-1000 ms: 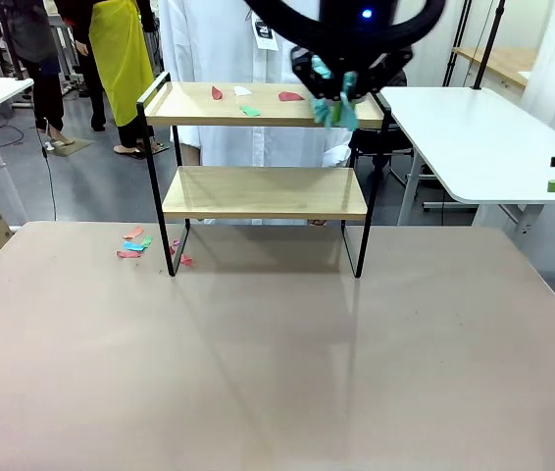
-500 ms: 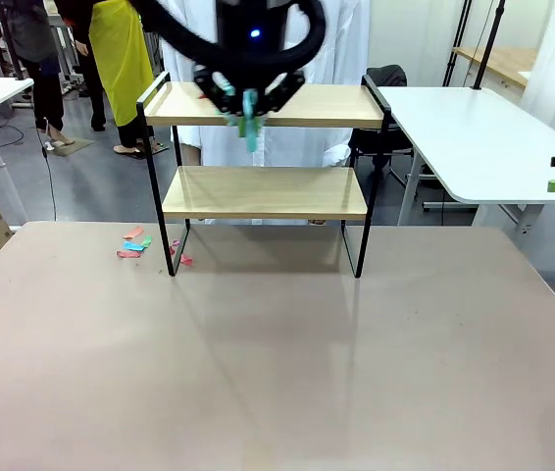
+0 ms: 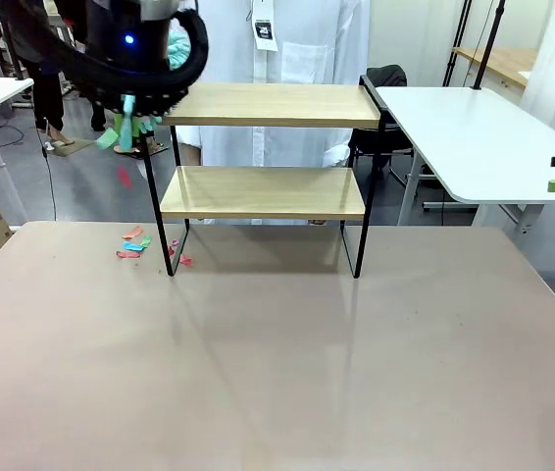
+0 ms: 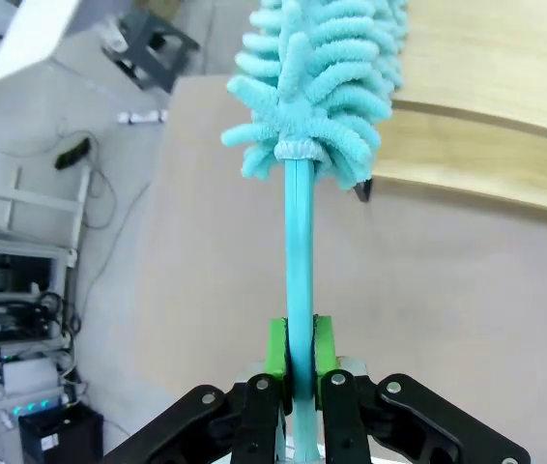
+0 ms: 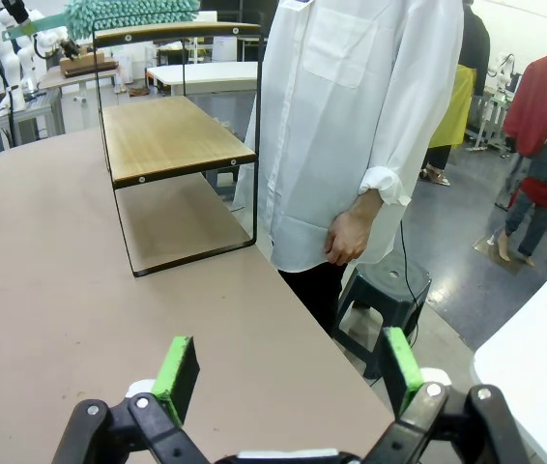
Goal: Clean the shelf.
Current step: Clean the specific section of the Shelf indicated by the human with the Duster.
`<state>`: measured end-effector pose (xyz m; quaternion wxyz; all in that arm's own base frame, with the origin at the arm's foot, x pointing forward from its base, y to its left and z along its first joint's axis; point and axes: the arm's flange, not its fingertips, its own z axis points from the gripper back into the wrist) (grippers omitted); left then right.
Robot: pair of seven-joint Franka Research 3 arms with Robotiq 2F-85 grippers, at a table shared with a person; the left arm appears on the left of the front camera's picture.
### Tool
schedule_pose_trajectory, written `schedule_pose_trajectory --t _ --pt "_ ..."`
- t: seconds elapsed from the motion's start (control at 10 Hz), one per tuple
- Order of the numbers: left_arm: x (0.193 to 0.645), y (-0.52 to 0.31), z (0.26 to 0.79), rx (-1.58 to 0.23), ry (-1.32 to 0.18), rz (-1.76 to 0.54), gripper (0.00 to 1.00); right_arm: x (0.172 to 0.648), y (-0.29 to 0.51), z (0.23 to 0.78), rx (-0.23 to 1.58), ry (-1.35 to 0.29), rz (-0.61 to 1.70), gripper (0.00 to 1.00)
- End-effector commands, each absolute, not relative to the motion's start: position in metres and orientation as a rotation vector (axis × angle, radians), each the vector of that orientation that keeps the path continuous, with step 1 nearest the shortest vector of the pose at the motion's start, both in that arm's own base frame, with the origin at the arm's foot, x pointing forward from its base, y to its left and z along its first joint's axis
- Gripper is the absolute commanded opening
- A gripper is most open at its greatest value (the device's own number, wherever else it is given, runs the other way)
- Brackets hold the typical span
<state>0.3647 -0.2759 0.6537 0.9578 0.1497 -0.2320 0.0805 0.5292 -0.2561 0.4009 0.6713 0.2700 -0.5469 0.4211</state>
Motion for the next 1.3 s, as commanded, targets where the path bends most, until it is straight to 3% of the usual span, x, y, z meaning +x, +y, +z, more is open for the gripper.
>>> schedule_pose_trajectory --t 0.0,0.4,0.5,0.6,0.9,1.2 --pt "0.354 -0.259 0.663 0.409 -0.594 0.196 0.13 0.530 -0.252 0.406 0.594 -1.211 0.935 1.00" --pt "0.329 -0.262 0.699 0.402 -0.718 0.161 0.13 0.530 -0.252 0.406 0.594 -1.211 0.935 1.00" --pt "0.323 -0.263 0.705 0.301 -0.716 0.138 0.13 0.530 -0.252 0.406 0.594 -1.211 0.935 1.00" --pt "0.331 -0.266 0.698 0.399 -0.677 0.167 0.13 0.530 -0.252 0.406 0.594 -1.211 0.935 1.00" --pt "0.327 -0.270 0.702 0.378 -0.691 0.163 0.13 0.530 -0.252 0.406 0.594 -1.211 0.935 1.00" --pt "0.302 -0.224 0.720 0.117 -0.755 0.021 0.13 0.530 -0.252 0.406 0.594 -1.211 0.935 1.00"
